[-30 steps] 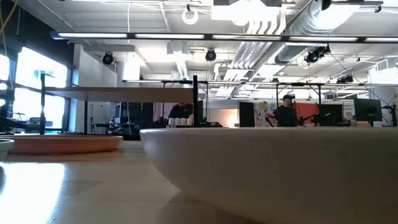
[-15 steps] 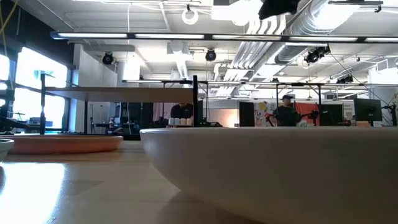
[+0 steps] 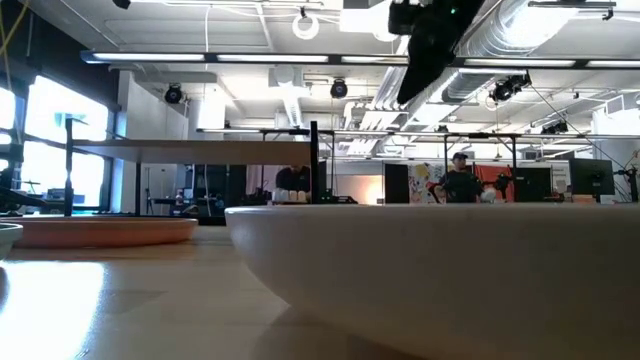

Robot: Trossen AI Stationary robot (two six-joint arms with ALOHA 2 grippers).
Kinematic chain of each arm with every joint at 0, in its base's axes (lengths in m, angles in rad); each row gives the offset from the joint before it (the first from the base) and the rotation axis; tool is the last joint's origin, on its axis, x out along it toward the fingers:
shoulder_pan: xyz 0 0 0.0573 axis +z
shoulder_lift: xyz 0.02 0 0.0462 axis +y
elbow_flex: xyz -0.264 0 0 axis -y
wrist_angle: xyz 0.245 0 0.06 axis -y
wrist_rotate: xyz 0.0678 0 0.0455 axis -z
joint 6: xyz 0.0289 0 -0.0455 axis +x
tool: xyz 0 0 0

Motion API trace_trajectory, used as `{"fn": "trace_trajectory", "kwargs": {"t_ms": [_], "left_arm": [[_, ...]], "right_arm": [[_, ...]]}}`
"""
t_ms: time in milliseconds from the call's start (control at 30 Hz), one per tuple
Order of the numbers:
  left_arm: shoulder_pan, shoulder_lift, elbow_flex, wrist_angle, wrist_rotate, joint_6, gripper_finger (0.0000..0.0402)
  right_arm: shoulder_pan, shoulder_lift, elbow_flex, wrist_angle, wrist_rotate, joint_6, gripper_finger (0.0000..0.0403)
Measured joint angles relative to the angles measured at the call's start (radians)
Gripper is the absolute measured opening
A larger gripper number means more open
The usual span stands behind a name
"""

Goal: Place and stack plates onto a shelf
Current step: Put the pink plate on the shelf

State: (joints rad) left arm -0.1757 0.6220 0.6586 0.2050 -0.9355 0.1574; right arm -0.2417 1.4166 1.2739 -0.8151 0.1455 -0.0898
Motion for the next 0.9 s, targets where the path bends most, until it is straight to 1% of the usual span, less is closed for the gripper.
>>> {"fn": "trace_trajectory", "kwargs": {"t_ms": [333,533,600,667,900], "left_arm": [[0.000,0.000,0.000,-0.004,0.000,-0.027,0.0115],[0.000,0.000,0.000,-0.008,0.000,-0.027,0.0115],[0.000,0.000,0.000,-0.008,0.000,-0.026,0.0115],[0.000,0.000,0.000,-0.008,0.000,-0.026,0.0115],[0.000,0.000,-0.001,-0.032,0.000,-0.027,0.0115]], "right_arm": [[0.000,0.179,0.000,0.005,-0.098,-0.048,0.0108],[0.000,0.274,0.000,0.011,-0.109,-0.050,0.0108],[0.000,0.300,0.000,0.012,-0.127,-0.050,0.0108],[0.000,0.319,0.000,0.013,-0.142,-0.050,0.0108],[0.000,0.370,0.000,0.015,-0.143,-0.043,0.0108]]}}
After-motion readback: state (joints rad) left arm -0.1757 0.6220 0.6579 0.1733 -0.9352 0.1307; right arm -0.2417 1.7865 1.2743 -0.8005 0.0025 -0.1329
